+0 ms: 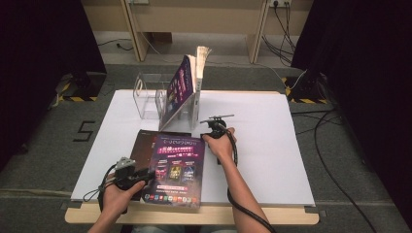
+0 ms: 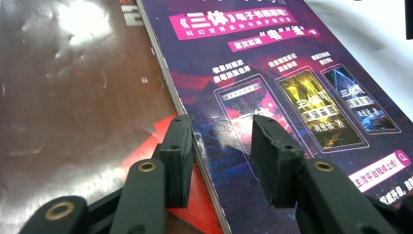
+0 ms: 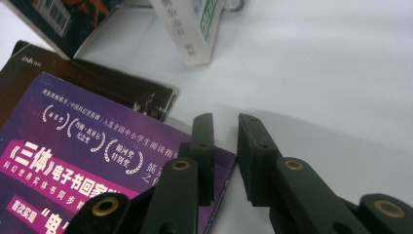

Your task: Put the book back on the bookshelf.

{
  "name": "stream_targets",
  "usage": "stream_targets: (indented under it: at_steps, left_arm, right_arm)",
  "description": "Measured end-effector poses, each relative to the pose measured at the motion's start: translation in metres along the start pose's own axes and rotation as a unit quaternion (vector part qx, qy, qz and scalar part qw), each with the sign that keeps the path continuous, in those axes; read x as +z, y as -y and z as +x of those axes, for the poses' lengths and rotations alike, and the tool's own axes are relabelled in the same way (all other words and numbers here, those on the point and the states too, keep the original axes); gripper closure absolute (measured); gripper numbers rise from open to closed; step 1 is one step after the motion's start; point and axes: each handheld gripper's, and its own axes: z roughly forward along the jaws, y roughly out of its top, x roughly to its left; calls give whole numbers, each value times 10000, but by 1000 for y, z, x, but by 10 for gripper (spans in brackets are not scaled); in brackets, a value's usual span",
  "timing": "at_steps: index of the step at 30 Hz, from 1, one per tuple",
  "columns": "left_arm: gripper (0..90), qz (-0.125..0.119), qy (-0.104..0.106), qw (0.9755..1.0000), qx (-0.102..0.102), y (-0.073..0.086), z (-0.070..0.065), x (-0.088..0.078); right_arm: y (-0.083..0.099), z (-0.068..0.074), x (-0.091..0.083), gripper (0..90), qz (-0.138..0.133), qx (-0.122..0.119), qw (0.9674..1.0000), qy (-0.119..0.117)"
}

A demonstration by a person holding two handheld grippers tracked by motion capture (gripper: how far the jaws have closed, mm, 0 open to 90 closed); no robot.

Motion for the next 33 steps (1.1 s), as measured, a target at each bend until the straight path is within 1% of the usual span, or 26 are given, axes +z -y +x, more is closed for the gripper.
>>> stream_targets:
  at_steps: [4, 5, 7, 8, 12, 16, 19, 21, 22, 26, 29, 33]
  left_arm:
    - [601, 18, 6, 10000, 5, 1, -1, -1]
    - [600, 20, 2, 10000, 10, 1, -1, -1]
    - [599, 28, -9, 10000, 34, 1, -1, -1]
    - [600, 32, -10, 10000, 57, 1, -1, -1]
    - [604, 44, -17, 10000, 50, 1, -2, -1]
    - [607, 66, -72, 9999, 108, 0, -3, 0]
    - [608, 74, -84, 9999, 89, 0, -3, 0]
    - [608, 64, -78, 9999, 78, 0, -3, 0]
    - [607, 64, -79, 9999, 77, 0, -3, 0]
    - [604, 75, -98, 9999, 71, 0, -4, 0]
    - [602, 76, -101, 9999, 53, 0, -4, 0]
    - [597, 70, -104, 9999, 55, -1, -5, 0]
  right_arm:
    - [4, -1, -4, 771, 66, 70, 9999, -61]
    - [5, -3, -5, 763, 83, 122, 9998, -110]
    - [5, -6, -5, 714, 113, 305, 9992, -249]
    - [6, -8, -5, 700, 83, 341, 9989, -315]
    - [5, -7, -5, 675, 113, 332, 9988, -337]
    - [6, -7, -5, 675, 119, 369, 9986, -372]
    - [6, -6, -6, 672, 139, 382, 9985, -369]
    - [6, -6, -7, 654, 200, 393, 9981, -423]
    - [6, -7, -7, 653, 186, 393, 9981, -446]
    - [8, -8, -8, 652, 161, 508, 9972, -518]
    - [9, -8, -9, 645, 178, 516, 9972, -521]
    - [11, -9, -11, 633, 247, 654, 9956, -617]
